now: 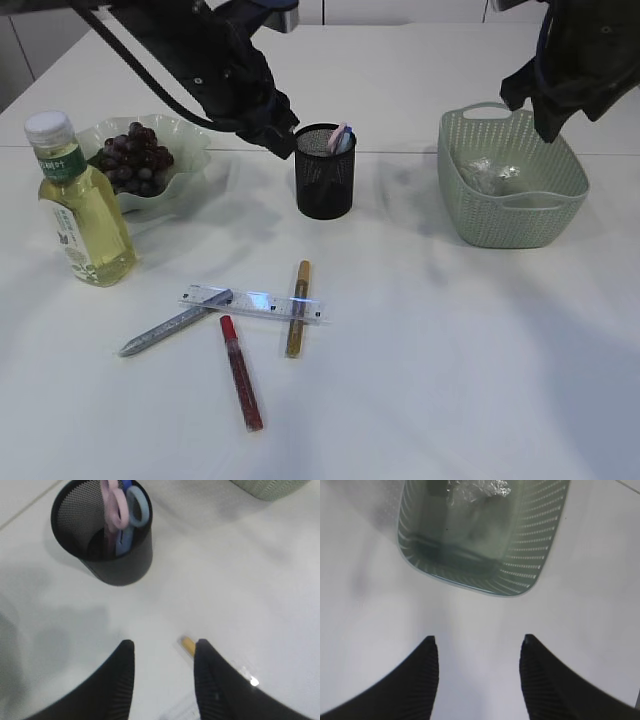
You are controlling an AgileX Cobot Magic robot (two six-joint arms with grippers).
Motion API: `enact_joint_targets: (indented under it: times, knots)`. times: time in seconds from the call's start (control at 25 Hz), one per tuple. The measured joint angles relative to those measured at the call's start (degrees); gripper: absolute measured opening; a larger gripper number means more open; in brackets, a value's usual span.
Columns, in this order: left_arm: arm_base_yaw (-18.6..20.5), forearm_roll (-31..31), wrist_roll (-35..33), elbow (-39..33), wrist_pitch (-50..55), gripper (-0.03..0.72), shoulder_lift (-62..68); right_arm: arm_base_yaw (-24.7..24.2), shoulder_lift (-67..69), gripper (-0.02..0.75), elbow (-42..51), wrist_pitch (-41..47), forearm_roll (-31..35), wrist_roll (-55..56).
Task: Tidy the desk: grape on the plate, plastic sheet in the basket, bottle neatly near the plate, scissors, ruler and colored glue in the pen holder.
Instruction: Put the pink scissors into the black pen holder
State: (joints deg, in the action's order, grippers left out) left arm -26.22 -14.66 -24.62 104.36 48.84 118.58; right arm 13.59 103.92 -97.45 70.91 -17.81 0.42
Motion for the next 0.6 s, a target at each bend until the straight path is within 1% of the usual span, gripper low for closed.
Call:
enact_joint_targets:
  times: [0.08, 0.24, 0.36, 0.6]
  knots:
    - [0.00, 0.29, 2.00, 0.00, 4.09, 0.296, -2.00, 0.00, 0.00, 0.417, 0.00, 0.00, 0.71, 0.11]
    - [0.00, 1.28, 8.30, 0.22, 12.95, 0.296, -5.55, 0.00, 0.00, 0.417, 0.00, 0.00, 3.43, 0.31]
    - [0.00, 1.99, 10.71, 0.22, 19.21, 0.296, -6.83, 0.00, 0.00, 0.417, 0.00, 0.00, 6.47, 0.46]
    - [0.00, 3.36, 12.19, 0.22, 21.68, 0.296, -7.66, 0.00, 0.00, 0.417, 0.00, 0.00, 11.17, 0.59]
